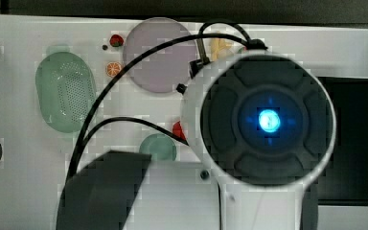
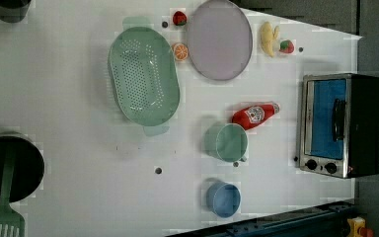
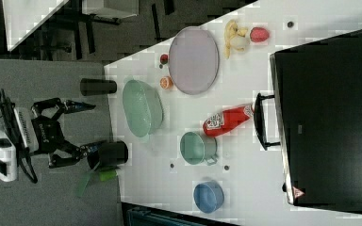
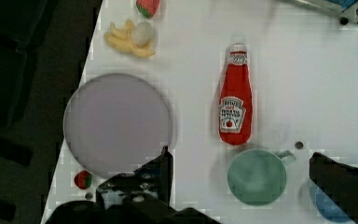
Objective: Pick Ketchup from oven and place it on table.
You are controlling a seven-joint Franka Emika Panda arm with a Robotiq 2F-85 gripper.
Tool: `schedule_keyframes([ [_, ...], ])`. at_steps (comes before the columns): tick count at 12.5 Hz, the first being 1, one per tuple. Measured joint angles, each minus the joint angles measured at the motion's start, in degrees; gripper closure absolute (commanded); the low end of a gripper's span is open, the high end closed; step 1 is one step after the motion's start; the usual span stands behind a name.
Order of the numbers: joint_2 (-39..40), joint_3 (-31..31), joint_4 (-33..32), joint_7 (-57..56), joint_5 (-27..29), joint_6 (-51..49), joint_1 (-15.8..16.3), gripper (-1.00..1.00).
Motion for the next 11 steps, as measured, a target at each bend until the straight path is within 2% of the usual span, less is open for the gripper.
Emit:
schedule_keyframes([
  [5,7.97,0.28,-0.39,0.03,0.86,0.21,-0.84,-1.0],
  [7,8.15,-1.02,-2.35,0.03,-0.75,0.3,-0.67,-1.0],
  [9,7.65,-0.45,-2.24,0.03,0.19,-0.53,-2.29,-1.0],
  [11,6.56,-0.45,-1.79,0.03,-1.12,-0.33,-1.91,-1.0],
])
